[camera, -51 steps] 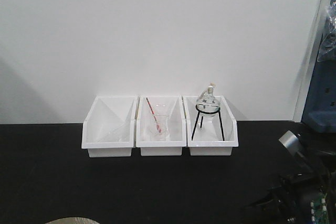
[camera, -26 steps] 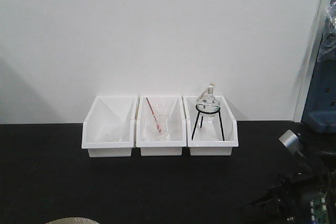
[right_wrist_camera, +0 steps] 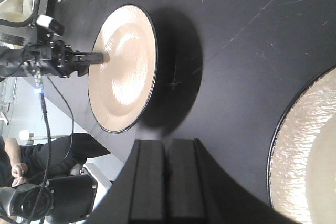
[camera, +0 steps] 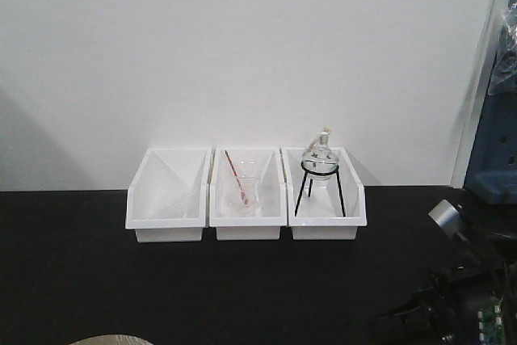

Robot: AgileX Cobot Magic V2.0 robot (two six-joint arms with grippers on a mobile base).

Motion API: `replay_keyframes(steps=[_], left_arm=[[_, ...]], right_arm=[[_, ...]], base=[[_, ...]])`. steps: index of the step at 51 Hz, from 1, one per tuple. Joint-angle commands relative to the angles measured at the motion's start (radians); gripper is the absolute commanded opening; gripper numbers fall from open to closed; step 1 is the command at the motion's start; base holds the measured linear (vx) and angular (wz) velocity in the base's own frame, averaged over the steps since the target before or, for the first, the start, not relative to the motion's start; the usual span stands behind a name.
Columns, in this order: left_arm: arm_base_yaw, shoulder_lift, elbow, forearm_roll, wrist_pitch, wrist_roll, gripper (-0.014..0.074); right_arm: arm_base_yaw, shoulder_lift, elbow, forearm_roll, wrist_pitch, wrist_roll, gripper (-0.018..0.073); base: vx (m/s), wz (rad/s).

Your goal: Arrange circular plates on left workspace

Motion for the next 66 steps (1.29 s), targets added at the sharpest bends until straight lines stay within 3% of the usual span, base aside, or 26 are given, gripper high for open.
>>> replay_keyframes(steps=[1,7,15,26,30,37,44,55,66], left_arm=[[-0.017,-0.020,-0.025,-0.065,0.070,0.012,0.0324],[-0.040,-0.030,-0.024,-0.099,0.090,0.022,-0.0013],[-0.070,-0.050,-0.024,-0.253,0.113,0.031,-0.0006],[-0.180,-0.055,-0.026,-0.679,0.215,0.120,-0.0006],[-0.233,-0.055,-0.026,-0.821,0.202,0.152,-0.0006],[-0.317,-0.036,-0.080,-0.819,0.052,0.123,-0.0005],[-0.386,0.008,-0.152,-0.827,-0.026,0.112,-0.0005],[-0.490,0.121,-0.311,-0.826,-0.066,0.048,-0.0003],[-0.553,0.227,-0.435,-0.825,-0.098,0.000,-0.0003]], right_arm=[[-0.005,-0.034,-0.031,0.071,0.021,-0.015,-0.0001],[-0.005,-0.034,-0.031,0.071,0.021,-0.015,-0.0001],[-0.005,-0.034,-0.031,0.071,0.022,-0.015,-0.0001],[-0.005,-0.034,-0.031,0.071,0.022,-0.015,-0.0001],[-0.005,-0.034,-0.031,0.071,0.022,-0.015,-0.0001],[-0.005,-0.034,-0.031,0.071,0.023,-0.015,-0.0001],[-0.005,-0.034,-0.031,0.071,0.025,-0.015,-0.0001],[-0.006,-0.034,-0.031,0.071,0.025,-0.015,-0.0001],[-0.006,-0.034,-0.031,0.071,0.027,-0.019,-0.0001]], base=[[0.00,0.00],[0.00,0.00],[0.00,0.00],[0.00,0.00],[0.00,0.00],[0.00,0.00],[0.00,0.00],[0.00,0.00],[0.00,0.00]])
